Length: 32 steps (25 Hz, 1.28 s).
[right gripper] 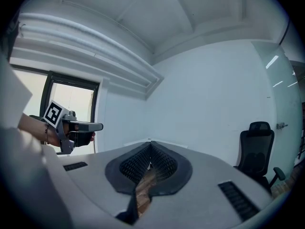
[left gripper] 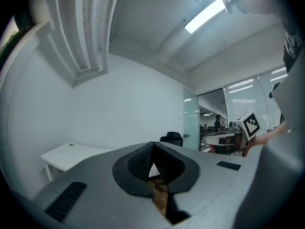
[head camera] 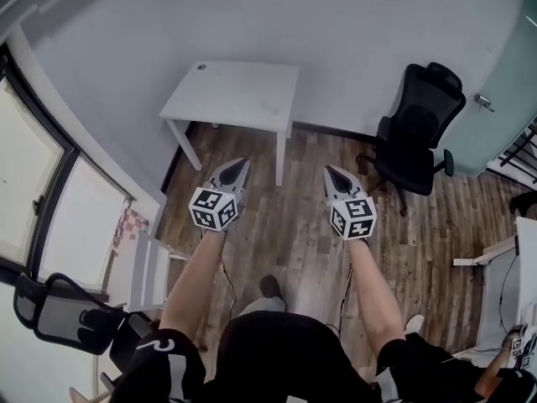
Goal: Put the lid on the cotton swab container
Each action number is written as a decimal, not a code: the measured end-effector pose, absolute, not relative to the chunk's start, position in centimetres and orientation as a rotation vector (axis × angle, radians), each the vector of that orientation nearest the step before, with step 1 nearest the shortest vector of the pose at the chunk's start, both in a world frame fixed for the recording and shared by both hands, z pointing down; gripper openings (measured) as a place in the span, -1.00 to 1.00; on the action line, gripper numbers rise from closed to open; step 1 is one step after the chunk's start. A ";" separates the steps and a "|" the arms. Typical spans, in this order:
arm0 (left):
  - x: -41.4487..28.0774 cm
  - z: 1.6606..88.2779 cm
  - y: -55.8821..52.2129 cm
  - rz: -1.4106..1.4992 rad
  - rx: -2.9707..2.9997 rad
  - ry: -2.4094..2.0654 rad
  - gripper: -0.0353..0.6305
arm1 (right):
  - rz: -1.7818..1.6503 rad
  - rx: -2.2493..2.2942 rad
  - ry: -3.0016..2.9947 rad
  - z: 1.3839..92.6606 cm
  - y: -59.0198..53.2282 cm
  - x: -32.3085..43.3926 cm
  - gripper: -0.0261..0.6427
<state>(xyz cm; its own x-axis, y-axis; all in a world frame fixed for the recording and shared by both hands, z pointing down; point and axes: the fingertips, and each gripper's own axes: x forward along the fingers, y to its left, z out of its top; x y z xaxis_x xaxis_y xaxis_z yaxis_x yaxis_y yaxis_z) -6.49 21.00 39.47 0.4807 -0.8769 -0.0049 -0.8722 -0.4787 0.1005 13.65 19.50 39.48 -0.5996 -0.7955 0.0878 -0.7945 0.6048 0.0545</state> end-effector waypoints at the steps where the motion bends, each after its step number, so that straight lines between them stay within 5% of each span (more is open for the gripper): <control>1: -6.7 39.5 19.8 -0.082 2.630 -1.555 -0.82 | -0.014 1.350 -2.722 39.5 18.3 13.3 -0.89; 32: -12.3 42.5 -3.1 -0.045 2.583 -1.534 -0.82 | 0.047 1.299 -2.731 42.4 -6.0 6.9 -0.89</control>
